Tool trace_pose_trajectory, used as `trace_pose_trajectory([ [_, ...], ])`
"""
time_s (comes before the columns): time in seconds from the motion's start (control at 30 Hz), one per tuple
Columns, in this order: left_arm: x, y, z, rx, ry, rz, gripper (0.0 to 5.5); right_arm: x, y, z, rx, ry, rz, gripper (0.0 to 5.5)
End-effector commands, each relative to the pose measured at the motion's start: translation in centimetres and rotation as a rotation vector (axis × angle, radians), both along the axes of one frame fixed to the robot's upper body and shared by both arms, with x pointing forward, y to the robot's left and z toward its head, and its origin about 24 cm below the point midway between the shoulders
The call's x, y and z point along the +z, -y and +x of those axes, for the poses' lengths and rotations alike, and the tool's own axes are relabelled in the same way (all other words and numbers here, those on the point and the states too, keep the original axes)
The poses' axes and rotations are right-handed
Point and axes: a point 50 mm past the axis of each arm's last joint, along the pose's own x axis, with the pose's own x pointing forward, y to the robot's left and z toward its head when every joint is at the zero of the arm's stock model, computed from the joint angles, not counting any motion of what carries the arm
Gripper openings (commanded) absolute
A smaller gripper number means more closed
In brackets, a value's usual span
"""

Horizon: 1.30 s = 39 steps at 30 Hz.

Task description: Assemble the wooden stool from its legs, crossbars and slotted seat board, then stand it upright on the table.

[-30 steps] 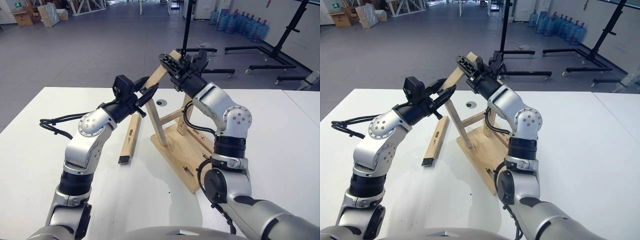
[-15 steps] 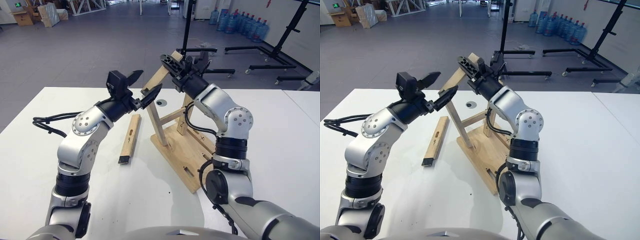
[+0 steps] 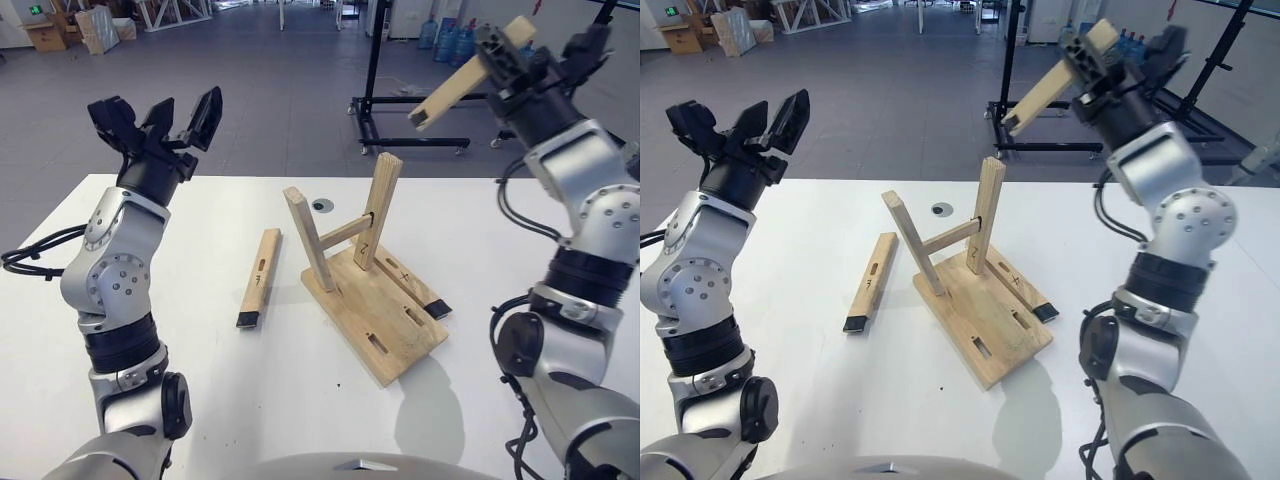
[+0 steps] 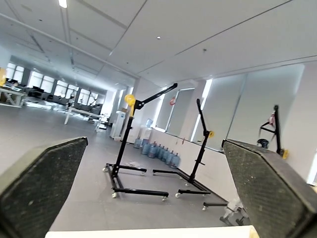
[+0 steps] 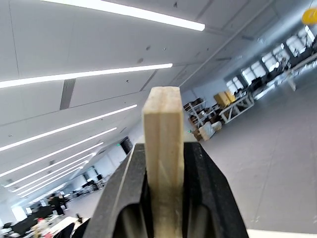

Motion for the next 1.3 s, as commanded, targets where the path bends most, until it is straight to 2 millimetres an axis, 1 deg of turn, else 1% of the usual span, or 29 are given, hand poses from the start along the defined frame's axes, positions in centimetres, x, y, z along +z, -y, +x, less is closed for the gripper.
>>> trace_pose_trajectory([
  [0.03,-1.1,-0.2,0.1,0.029,-0.045,0.029,4.97,-2.3,1.0,0.0,-0.008,-0.064,-0.063,0.39],
  [0.07,-1.3,-0.3,0.1,0.031,-0.05,0.03,4.97,-3.1,0.9,0.0,-0.007,-0.082,-0.079,0.39],
  [0.1,-1.8,-0.3,0.1,0.039,-0.063,0.038,4.97,-4.3,1.0,0.1,-0.016,-0.112,-0.092,0.39],
  [0.2,-3.6,-0.7,-0.1,0.055,-0.114,0.056,4.97,-9.0,1.4,0.4,-0.052,-0.221,-0.147,0.39],
  [0.27,-4.4,-0.9,-0.2,0.065,-0.136,0.057,4.97,-11.4,1.5,0.4,-0.076,-0.265,-0.194,0.39],
  [0.43,-5.0,-0.7,-0.2,0.061,-0.15,0.06,4.97,-15.3,0.9,0.4,-0.064,-0.319,-0.285,0.39],
  [0.53,-5.5,-0.5,-0.2,0.056,-0.16,0.058,4.97,-17.0,0.1,0.7,-0.032,-0.331,-0.338,0.39],
  [0.67,-5.7,-0.2,0.0,0.048,-0.163,0.061,4.97,-19.4,-0.3,1.0,-0.032,-0.344,-0.404,0.39],
  [0.77,-5.7,-0.3,-0.1,0.051,-0.162,0.062,4.97,-20.3,-0.4,1.6,-0.052,-0.327,-0.439,0.39],
  [0.87,-5.6,-0.2,0.1,0.044,-0.159,0.064,4.97,-20.9,0.0,1.6,-0.081,-0.313,-0.452,0.39],
  [0.97,-5.7,-0.2,0.1,0.042,-0.16,0.066,4.97,-21.4,-0.4,1.8,-0.079,-0.308,-0.446,0.39],
  [1.03,-5.6,-0.1,0.2,0.037,-0.159,0.07,4.97,-21.5,-0.7,1.8,-0.072,-0.303,-0.437,0.39],
  [1.17,-5.6,-0.1,0.2,0.034,-0.159,0.068,4.97,-20.9,-0.8,2.1,-0.058,-0.286,-0.387,0.39],
  [1.3,-5.7,0.0,0.1,0.033,-0.159,0.067,4.97,-21.2,-1.3,2.2,-0.039,-0.292,-0.405,0.39],
])
